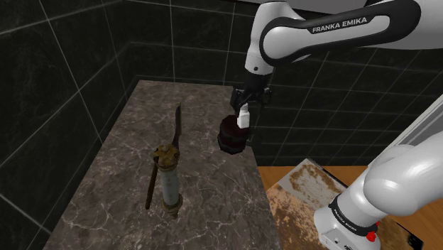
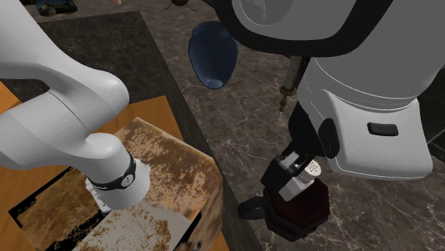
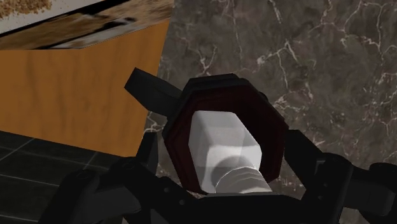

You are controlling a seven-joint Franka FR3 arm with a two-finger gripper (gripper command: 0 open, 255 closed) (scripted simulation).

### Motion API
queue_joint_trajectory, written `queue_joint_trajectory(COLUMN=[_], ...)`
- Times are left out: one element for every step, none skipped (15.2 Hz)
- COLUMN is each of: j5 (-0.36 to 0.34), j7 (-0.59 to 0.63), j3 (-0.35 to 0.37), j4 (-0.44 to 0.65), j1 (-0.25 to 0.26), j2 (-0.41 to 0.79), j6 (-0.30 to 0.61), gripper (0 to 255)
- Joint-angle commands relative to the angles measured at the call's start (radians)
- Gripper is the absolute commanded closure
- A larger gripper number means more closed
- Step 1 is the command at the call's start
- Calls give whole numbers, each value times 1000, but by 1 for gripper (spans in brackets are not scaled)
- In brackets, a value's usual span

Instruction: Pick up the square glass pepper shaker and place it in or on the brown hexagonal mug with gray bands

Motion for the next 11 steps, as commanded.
queue_joint_trajectory(j5=[0,-2,-4,-6,-7,-7,-7,-7,-7,-7,-7], j7=[0,0,1,1,2,2,2,2,2,2,2], j3=[0,-3,-7,-10,-13,-13,-13,-13,-13,-13,-13], j4=[0,28,57,88,113,113,113,113,113,113,113], j1=[0,-1,-3,-5,-6,-6,-6,-6,-6,-6,-6], j2=[0,-6,-11,-14,-15,-15,-15,-15,-15,-15,-15], j6=[0,-34,-68,-102,-129,-129,-129,-129,-129,-129,-129], gripper=[0,0,0,0,0,0,0,0,0,0,0])
